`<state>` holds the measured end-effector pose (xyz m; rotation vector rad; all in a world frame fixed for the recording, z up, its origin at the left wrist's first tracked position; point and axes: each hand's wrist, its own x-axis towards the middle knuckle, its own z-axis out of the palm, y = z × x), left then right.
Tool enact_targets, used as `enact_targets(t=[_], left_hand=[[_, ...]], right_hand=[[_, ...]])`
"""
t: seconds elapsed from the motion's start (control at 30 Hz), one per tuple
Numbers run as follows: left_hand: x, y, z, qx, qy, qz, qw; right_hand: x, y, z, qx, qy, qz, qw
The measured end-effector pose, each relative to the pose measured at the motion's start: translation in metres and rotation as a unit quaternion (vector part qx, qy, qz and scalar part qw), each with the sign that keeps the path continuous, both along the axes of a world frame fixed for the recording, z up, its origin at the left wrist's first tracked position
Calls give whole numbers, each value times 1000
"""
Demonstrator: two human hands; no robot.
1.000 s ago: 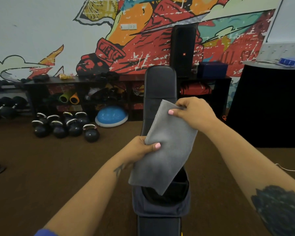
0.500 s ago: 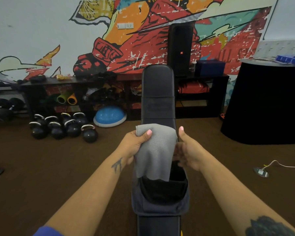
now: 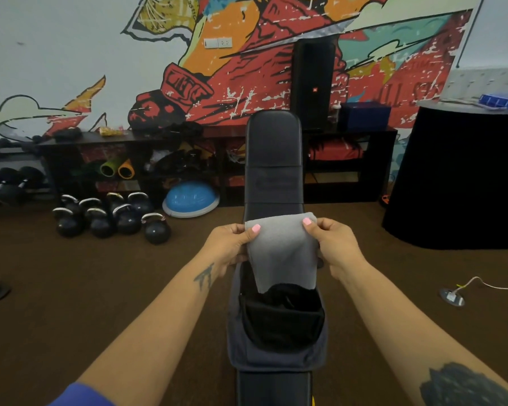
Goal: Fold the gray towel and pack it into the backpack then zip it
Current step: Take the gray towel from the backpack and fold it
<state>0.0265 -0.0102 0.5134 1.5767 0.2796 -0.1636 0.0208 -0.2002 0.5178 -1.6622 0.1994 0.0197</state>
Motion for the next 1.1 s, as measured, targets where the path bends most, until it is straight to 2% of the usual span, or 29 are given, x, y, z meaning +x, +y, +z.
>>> enact_targets(t=[0.1, 0.27, 0.37, 0.5, 0.67, 0.8, 1.0, 1.1], left_hand=[[3, -1, -1, 66, -47, 15, 997], [3, 2, 4, 201, -168, -76, 962], [5, 2, 4, 256, -173, -79, 948], [6, -1, 7, 288, -190, -70, 936], [6, -1, 6, 209, -164, -80, 961], [6, -3, 5, 171, -183, -60, 966], [6, -2, 5, 80, -169, -31, 982], [8, 0, 5, 69, -170, -23, 983]], right_hand=[[3, 0, -3, -32, -40, -32, 998], [7, -5, -3, -76, -122, -56, 988], [9, -6, -4, -20, -104, -55, 993], [6, -8, -4, -2, -111, -35, 993], [4, -8, -1, 25, -116, -5, 993], [5, -9, -2, 52, -105, 31, 993], [7, -8, -1, 79, -43, 56, 994], [11, -7, -2, 19, -35, 55, 998]])
